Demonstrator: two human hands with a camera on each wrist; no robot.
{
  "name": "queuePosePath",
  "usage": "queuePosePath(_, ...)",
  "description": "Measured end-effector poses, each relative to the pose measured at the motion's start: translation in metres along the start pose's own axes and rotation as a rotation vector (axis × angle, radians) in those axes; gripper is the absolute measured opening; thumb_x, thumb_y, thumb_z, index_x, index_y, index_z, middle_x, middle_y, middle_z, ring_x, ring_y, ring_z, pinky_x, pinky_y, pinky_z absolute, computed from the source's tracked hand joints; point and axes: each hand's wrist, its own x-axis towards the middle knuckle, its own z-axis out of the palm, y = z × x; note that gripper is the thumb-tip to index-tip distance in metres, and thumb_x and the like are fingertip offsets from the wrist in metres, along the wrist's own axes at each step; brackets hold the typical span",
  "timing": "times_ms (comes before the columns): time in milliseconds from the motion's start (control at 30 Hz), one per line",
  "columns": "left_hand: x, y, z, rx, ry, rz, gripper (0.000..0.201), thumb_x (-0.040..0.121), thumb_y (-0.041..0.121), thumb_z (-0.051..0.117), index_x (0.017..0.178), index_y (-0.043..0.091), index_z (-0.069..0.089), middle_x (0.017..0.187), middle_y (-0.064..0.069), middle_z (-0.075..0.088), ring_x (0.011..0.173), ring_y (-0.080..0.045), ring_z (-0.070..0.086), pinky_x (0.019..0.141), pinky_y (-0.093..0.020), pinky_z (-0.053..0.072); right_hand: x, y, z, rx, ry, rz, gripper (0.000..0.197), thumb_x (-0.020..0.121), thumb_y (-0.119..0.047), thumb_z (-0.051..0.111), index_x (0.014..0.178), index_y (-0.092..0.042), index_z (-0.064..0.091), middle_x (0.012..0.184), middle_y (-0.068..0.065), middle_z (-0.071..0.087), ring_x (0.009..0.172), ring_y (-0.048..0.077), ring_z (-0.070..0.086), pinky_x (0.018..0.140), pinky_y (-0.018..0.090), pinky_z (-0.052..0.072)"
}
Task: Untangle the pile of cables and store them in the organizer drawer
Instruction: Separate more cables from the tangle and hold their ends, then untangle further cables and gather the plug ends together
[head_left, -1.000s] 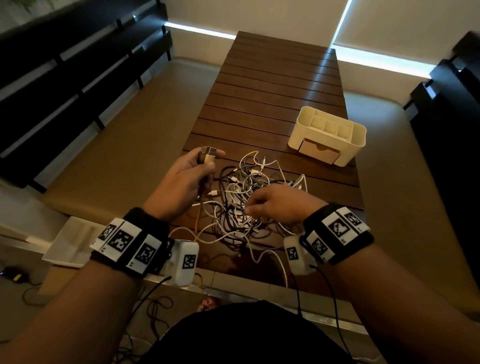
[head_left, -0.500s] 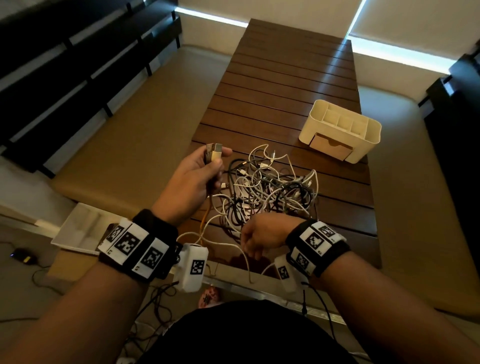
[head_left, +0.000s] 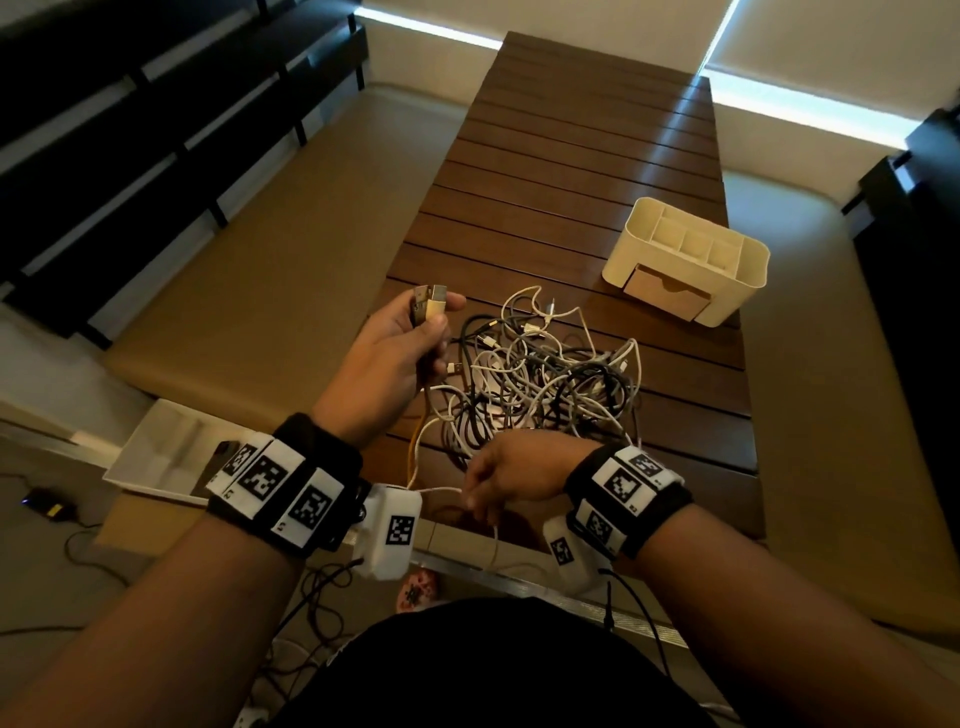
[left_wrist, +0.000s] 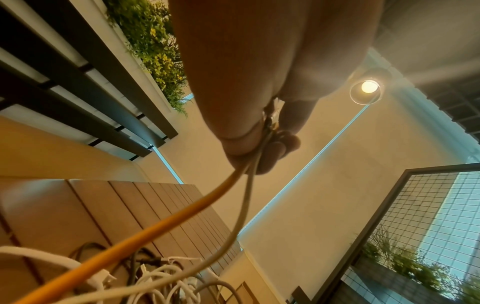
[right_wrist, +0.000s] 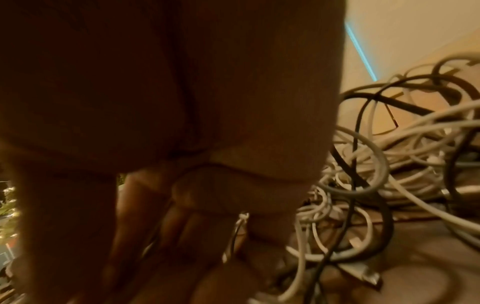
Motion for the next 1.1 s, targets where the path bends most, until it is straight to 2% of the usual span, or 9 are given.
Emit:
queuePosePath(167, 0.001, -0.006, 0.0, -0.124, 0.022, -0.007, 0.026, 0.106, 0.008, 0.037, 0.117, 0.014, 0.06, 0.074, 0.0, 0.048, 0.065, -0.012, 0.045, 0.058, -0.021, 0.045, -0.002, -0.012, -0.012, 0.13, 0.528, -0.201, 0.052, 0.084, -0.035, 0.079, 0.13, -0.027, 0.056, 0.124, -0.008, 0.056, 0.111, 0.008, 0.057, 0.086, 0.024, 0.05)
queuePosePath(267, 0.001, -0.008, 0.002, -0.225, 0.036, 0.0, 0.025, 0.106, 0.009, 0.038, 0.12, 0.01, 0.059, 0.072, 0.0, 0.049, 0.064, -0.013, 0.045, 0.059, -0.023, 0.045, -0.001, -0.021, -0.012, 0.219, 0.487, -0.307, 0.076, 0.079, -0.036, 0.082, 0.143, -0.031, 0.043, 0.144, -0.011, 0.04, 0.13, 0.006, 0.044, 0.103, 0.028, 0.041)
queuePosePath(367, 0.003, -0.008, 0.001, -0.271, 0.056, 0.009, 0.025, 0.106, 0.01, 0.038, 0.121, 0.009, 0.058, 0.072, 0.001, 0.049, 0.063, -0.012, 0.047, 0.06, -0.023, 0.045, 0.006, -0.026, -0.007, 0.217, 0.341, -0.316, 0.041, 0.089, -0.038, 0.073, 0.126, -0.032, 0.058, 0.127, -0.011, 0.06, 0.11, 0.002, 0.058, 0.098, 0.031, 0.046)
queuePosePath(433, 0.003, -0.008, -0.003, -0.231, 0.055, 0.015, 0.024, 0.106, 0.01, 0.038, 0.12, 0.009, 0.058, 0.072, 0.001, 0.051, 0.063, -0.012, 0.05, 0.059, -0.023, 0.048, 0.007, -0.026, -0.004, 0.22, 0.308, -0.322, 0.013, 0.096, -0.034, 0.062, 0.107, -0.028, 0.066, 0.109, -0.006, 0.072, 0.1, 0.015, 0.067, 0.097, 0.049, 0.051)
queuePosePath(600, -0.001, -0.022, -0.008, -0.005, 0.058, -0.088, 0.021, 0.107, 0.012, 0.037, 0.112, 0.011, 0.057, 0.074, -0.003, 0.06, 0.07, -0.018, 0.067, 0.068, -0.032, 0.057, 0.002, -0.018, -0.011, 0.296, 0.068, -0.145, 0.011, 0.103, -0.024, 0.053, 0.105, -0.015, 0.059, 0.092, 0.004, 0.076, 0.09, 0.025, 0.073, 0.095, 0.054, 0.054)
queuePosePath(733, 0.0, -0.037, -0.02, 0.003, 0.099, -0.19, 0.02, 0.107, 0.014, 0.038, 0.109, 0.013, 0.058, 0.08, -0.007, 0.065, 0.084, -0.025, 0.072, 0.082, -0.045, 0.058, 0.005, -0.015, -0.022, -0.125, 0.235, -0.094, 0.026, 0.095, -0.04, 0.063, 0.117, -0.027, 0.061, 0.112, -0.005, 0.068, 0.102, 0.016, 0.064, 0.096, 0.042, 0.051)
queuePosePath(833, 0.0, -0.044, -0.029, 0.057, 0.086, -0.196, 0.018, 0.106, 0.01, 0.041, 0.112, 0.011, 0.058, 0.084, -0.009, 0.067, 0.085, -0.025, 0.071, 0.084, -0.044, 0.058, 0.006, -0.019, -0.028, 0.036, 0.42, -0.154, 0.039, 0.091, -0.038, 0.069, 0.127, -0.026, 0.059, 0.115, -0.009, 0.063, 0.101, 0.01, 0.062, 0.088, 0.031, 0.052)
queuePosePath(967, -0.001, -0.052, -0.034, 0.228, 0.052, -0.177, 0.018, 0.104, 0.008, 0.045, 0.106, 0.014, 0.062, 0.083, -0.001, 0.071, 0.08, -0.015, 0.07, 0.079, -0.038, 0.057, 0.012, -0.032, -0.031, 0.294, 0.703, -0.292, 0.026, 0.095, -0.03, 0.066, 0.12, -0.027, 0.063, 0.104, -0.012, 0.064, 0.088, 0.003, 0.061, 0.074, 0.021, 0.05)
queuePosePath(1100, 0.001, -0.055, -0.035, 0.36, -0.002, -0.129, 0.018, 0.105, 0.013, 0.047, 0.098, 0.015, 0.064, 0.084, -0.005, 0.073, 0.079, -0.021, 0.071, 0.076, -0.04, 0.058, 0.02, -0.045, -0.033, 0.298, 0.719, -0.314, 0.024, 0.093, -0.029, 0.069, 0.117, -0.024, 0.067, 0.098, -0.009, 0.068, 0.083, 0.002, 0.062, 0.073, 0.016, 0.05)
